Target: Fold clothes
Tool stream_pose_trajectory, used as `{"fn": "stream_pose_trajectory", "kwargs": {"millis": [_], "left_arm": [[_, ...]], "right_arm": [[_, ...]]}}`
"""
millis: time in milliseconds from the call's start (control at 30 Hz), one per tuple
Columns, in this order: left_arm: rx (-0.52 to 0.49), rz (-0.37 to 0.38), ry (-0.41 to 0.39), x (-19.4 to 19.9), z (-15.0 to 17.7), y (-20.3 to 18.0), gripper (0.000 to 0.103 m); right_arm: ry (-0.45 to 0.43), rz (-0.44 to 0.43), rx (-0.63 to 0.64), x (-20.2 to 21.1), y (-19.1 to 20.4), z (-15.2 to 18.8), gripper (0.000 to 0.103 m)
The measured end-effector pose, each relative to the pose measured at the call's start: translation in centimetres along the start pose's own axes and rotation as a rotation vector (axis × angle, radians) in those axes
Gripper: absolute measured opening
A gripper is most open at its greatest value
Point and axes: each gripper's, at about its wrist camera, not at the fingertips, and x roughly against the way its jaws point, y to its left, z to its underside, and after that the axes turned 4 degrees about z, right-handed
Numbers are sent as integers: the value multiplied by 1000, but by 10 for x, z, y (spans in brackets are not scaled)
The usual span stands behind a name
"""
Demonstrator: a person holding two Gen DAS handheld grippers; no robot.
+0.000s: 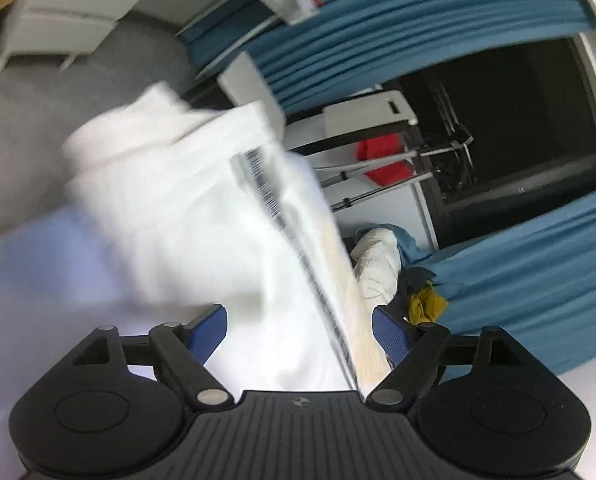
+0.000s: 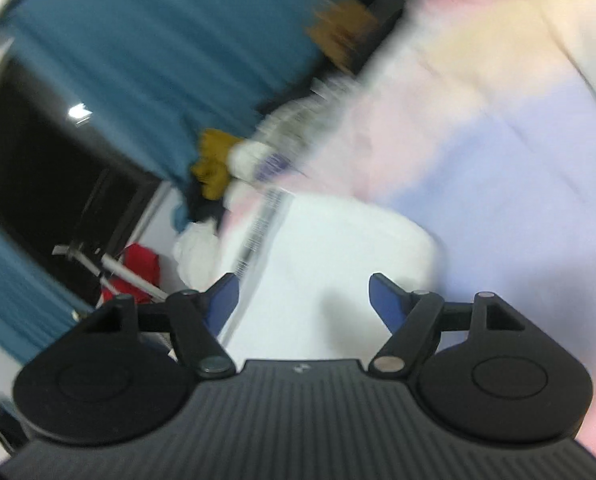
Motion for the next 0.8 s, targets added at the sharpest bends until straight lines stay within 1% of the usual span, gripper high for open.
{"fn": "stream_pose_trajectory", "kwargs": {"millis": [33,67,133,233,333,400,467,533,567,600,633,667,700,733,767,800], "left_arm": [[25,-7,2,8,8,6,82],[60,-29,10,14,14,14,82],[126,-66,34,11,18,26,82],[188,-89,60,-6,17,42,82],[184,-94,34,-23,13,45,86],[162,-108,-12,-33,9,40,86],[136,-122,-57,-42,6,35,81],[56,-142,-93,-49,2,24,77],[34,-152,-108,-52,0,22,71],[15,-161,-123,-55,-2,21,67],[22,-174,-131,-58,-4,21,56],[39,-188,-137,-61,-8,21,41],[61,-198,-139,-62,-11,23,33],[79,-207,-139,-62,-14,24,22],[67,-212,-138,-60,-17,19,17],[55,-218,-137,-57,-19,14,15]], "right_arm": [[25,-14,-65,4,-12,2,74],[57,-30,-112,2,-20,7,74],[121,-61,-205,-1,-35,15,75],[205,-70,-236,-22,-40,29,74],[246,-70,-210,-45,-38,41,75],[189,-79,-206,-53,-36,44,75],[130,-86,-209,-61,-33,43,74],[79,-82,-204,-72,-27,40,67],[67,-78,-200,-77,-26,39,64],[56,-73,-196,-82,-24,38,50],[45,-61,-197,-84,-25,37,30],[35,-47,-199,-85,-25,37,26],[24,-34,-200,-87,-25,36,20],[9,-38,-205,-84,-25,37,17],[-5,-33,-193,-80,-23,38,16],[-19,-27,-180,-76,-21,38,14]]}}
